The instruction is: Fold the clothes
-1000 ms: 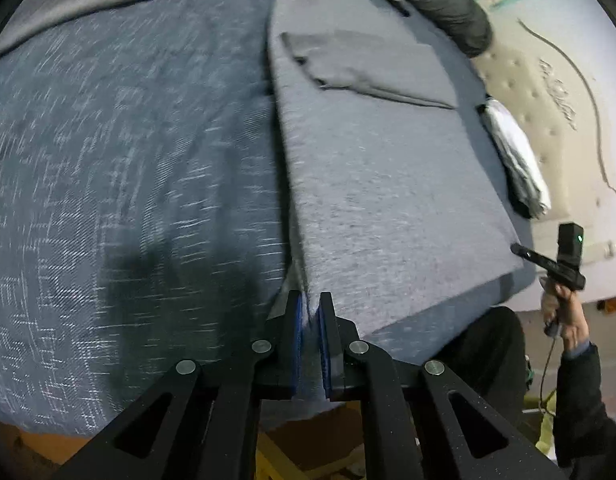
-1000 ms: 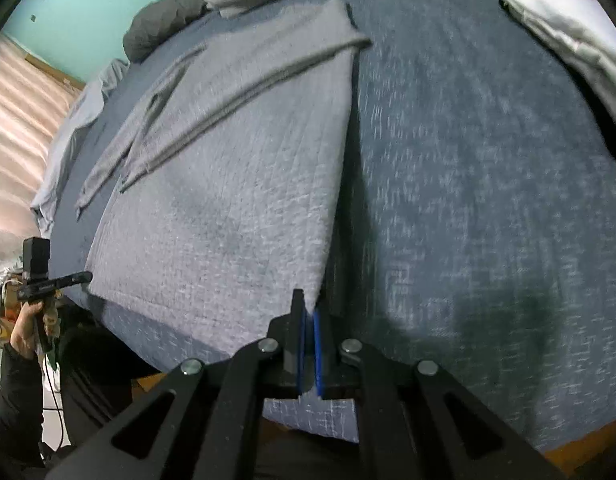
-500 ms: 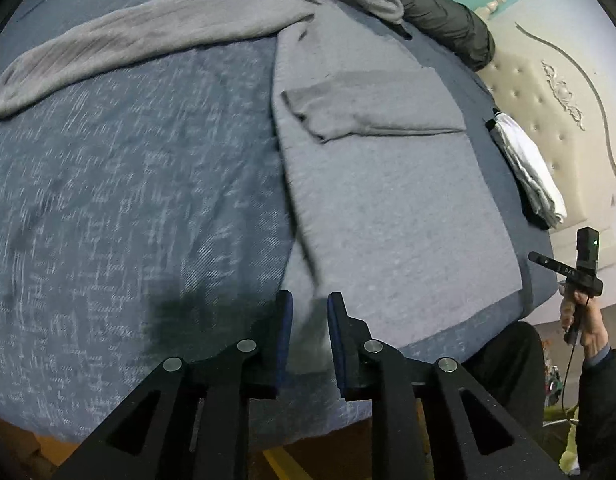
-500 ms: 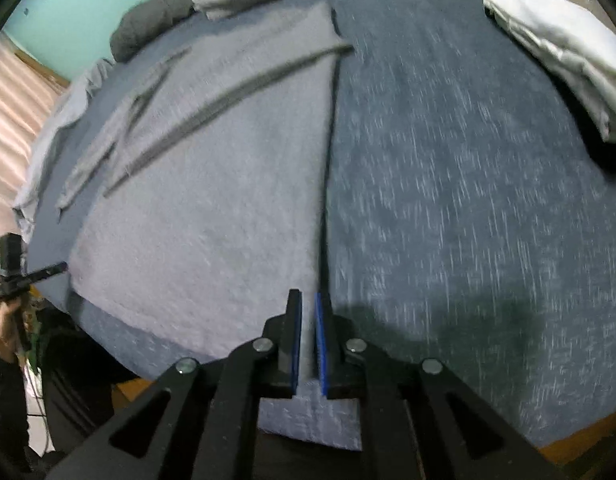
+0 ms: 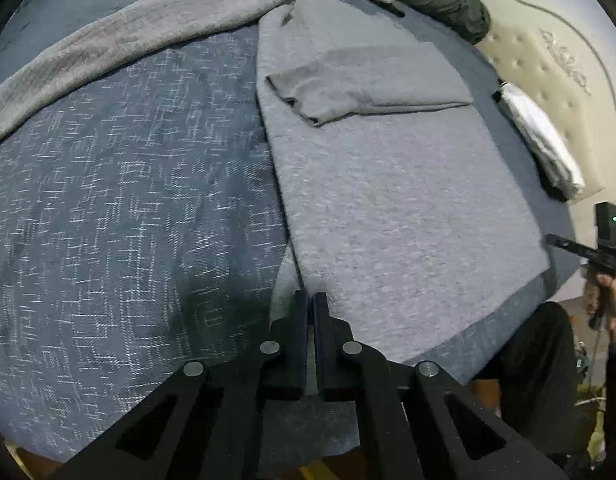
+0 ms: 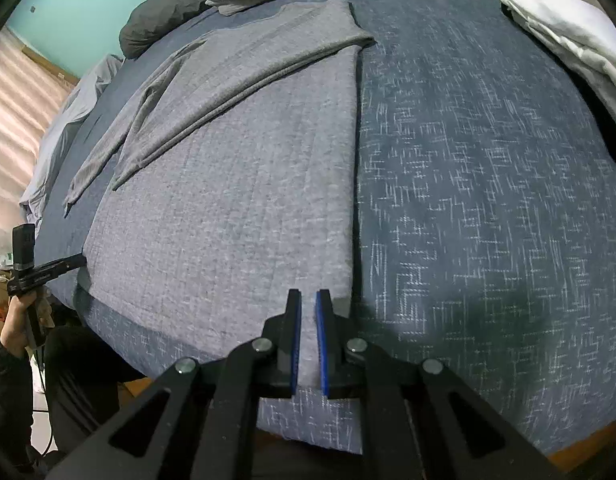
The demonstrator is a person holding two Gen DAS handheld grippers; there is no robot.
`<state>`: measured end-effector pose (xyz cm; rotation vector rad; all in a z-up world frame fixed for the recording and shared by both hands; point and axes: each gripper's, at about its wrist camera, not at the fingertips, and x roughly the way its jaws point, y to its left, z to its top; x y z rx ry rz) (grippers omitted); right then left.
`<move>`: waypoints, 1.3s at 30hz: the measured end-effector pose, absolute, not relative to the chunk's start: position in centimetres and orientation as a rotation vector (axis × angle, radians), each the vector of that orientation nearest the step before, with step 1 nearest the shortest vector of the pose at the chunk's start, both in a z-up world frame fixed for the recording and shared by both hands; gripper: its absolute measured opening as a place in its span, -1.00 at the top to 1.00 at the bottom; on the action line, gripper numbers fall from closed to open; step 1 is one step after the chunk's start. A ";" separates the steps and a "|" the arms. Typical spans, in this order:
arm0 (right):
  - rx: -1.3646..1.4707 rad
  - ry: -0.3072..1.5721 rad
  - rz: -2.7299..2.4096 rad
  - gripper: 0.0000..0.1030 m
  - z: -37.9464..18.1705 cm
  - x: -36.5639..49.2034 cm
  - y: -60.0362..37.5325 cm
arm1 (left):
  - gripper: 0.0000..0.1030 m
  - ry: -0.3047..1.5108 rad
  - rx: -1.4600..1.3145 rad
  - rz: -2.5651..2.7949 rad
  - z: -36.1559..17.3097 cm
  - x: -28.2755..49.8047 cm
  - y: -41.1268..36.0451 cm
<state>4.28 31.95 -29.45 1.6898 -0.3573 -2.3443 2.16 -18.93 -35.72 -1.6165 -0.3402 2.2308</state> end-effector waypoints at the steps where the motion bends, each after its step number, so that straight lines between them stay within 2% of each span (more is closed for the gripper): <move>1: 1.690 -0.362 -2.345 0.87 -29.5 4.3 31.9 | 0.95 -0.366 -1.593 2.227 -35.2 2.2 -19.2; 6: 1.685 -0.372 -2.347 0.87 -29.5 4.5 32.1 | 0.95 -0.352 -1.530 2.254 -32.6 2.1 -19.4; 11: 1.697 -0.371 -2.363 0.86 -29.6 4.7 32.2 | 0.91 -0.313 -1.591 2.256 -33.6 1.8 -18.7; 12: 1.701 -0.377 -2.370 0.77 -29.6 4.8 32.4 | 0.78 -0.312 -1.610 2.251 -34.2 1.7 -18.5; 13: 1.706 -0.387 -2.375 0.55 -29.7 5.0 32.6 | 0.48 -0.310 -1.630 2.246 -34.9 1.5 -18.3; 14: 1.718 -0.395 -2.378 0.39 -29.9 5.1 32.7 | 0.31 -0.315 -1.658 2.244 -35.6 1.3 -18.4; 15: 1.732 -0.399 -2.379 0.14 -30.1 5.2 32.9 | 0.17 -0.319 -1.668 2.243 -35.9 1.1 -18.3; 23: 1.796 -0.448 -2.320 0.10 -32.4 5.8 33.1 | 0.17 -0.313 -1.715 2.173 -38.6 0.2 -17.2; 25: 1.799 -0.437 -2.299 0.10 -32.7 6.0 32.4 | 0.46 -0.326 -1.708 2.155 -38.9 0.0 -17.0; 26: 1.796 -0.430 -2.288 0.11 -32.9 6.1 32.0 | 0.75 -0.327 -1.706 2.151 -38.9 0.1 -17.2; 27: 1.797 -0.420 -2.276 0.21 -33.1 6.3 31.5 | 0.85 -0.328 -1.699 2.146 -38.8 0.1 -17.3; 28: 1.797 -0.411 -2.266 0.53 -33.2 6.5 31.1 | 0.89 -0.330 -1.690 2.143 -38.6 0.3 -17.4; 31: 1.773 -0.392 -2.270 0.88 -32.8 6.9 30.1 | 0.91 -0.355 -1.653 2.138 -37.3 1.2 -18.3; 36: 1.673 -0.344 -2.318 0.91 -28.6 7.1 29.7 | 0.91 -0.481 -1.573 2.119 -34.6 2.1 -19.8; 39: 1.625 -0.304 -2.346 0.91 -25.7 7.1 30.4 | 0.91 -0.560 -1.575 2.090 -34.8 2.4 -20.4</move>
